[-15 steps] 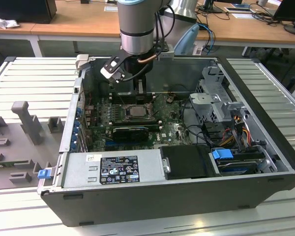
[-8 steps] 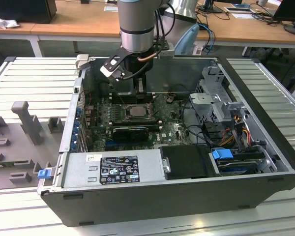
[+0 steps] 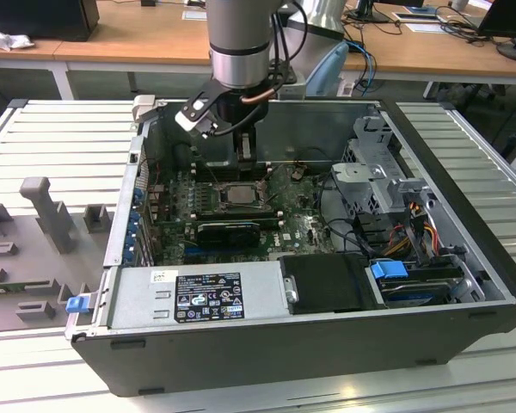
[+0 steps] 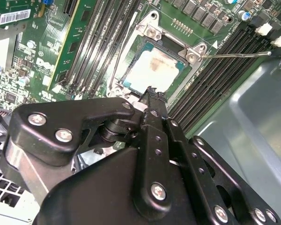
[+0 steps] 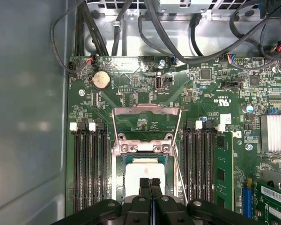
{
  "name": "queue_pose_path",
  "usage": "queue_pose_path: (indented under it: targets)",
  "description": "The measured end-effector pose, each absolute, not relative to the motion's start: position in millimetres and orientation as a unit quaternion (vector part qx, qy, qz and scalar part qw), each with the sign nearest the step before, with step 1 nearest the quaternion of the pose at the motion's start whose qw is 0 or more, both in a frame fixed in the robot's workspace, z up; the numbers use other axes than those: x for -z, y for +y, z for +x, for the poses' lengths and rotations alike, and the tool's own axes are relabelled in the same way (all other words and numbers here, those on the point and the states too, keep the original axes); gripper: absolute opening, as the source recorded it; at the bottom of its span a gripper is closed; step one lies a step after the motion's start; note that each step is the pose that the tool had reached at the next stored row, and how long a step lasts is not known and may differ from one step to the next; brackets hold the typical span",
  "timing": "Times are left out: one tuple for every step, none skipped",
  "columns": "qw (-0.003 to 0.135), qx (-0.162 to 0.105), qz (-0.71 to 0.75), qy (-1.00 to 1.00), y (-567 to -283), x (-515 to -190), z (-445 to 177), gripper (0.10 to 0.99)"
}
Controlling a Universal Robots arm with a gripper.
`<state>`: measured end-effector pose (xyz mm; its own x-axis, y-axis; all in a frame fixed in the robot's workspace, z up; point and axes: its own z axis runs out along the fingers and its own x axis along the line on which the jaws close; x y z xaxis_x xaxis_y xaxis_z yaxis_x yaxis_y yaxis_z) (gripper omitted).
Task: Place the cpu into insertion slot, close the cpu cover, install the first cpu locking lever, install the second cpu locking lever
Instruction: 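Close the cpu cover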
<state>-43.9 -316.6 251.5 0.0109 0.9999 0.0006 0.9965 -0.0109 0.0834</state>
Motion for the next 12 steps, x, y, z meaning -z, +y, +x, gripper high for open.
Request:
queue_pose_path:
  targets:
    - [0.029,-0.03,0.71,0.703,-316.6,-252.3,-43.9,0.106]
    - [0.029,-0.03,0.711,0.702,-316.6,-252.9,-43.9,0.106]
    - [0.029,-0.03,0.711,0.702,-316.6,-253.3,-43.9,0.106]
    - [0.029,-0.03,0.711,0.702,-316.6,-253.8,-43.9,0.106]
    - [0.029,-0.03,0.711,0.702,-316.6,-254.4,-43.9,0.106]
    - [0.029,-0.03,0.711,0.702,-316.6,-254.8,-43.9,0.106]
    - [0.029,-0.03,0.711,0.702,-316.6,-255.3,-43.9,0.106]
    - [0.03,-0.03,0.711,0.702,-316.6,-256.0,-43.9,0.106]
    - [0.03,-0.03,0.711,0.702,-316.6,-256.5,-43.9,0.106]
    - [0.029,-0.03,0.711,0.701,-316.6,-256.8,-43.9,0.106]
    - [0.029,-0.03,0.712,0.701,-316.6,-257.1,-43.9,0.106]
    - [0.03,-0.03,0.712,0.701,-316.6,-257.5,-43.9,0.106]
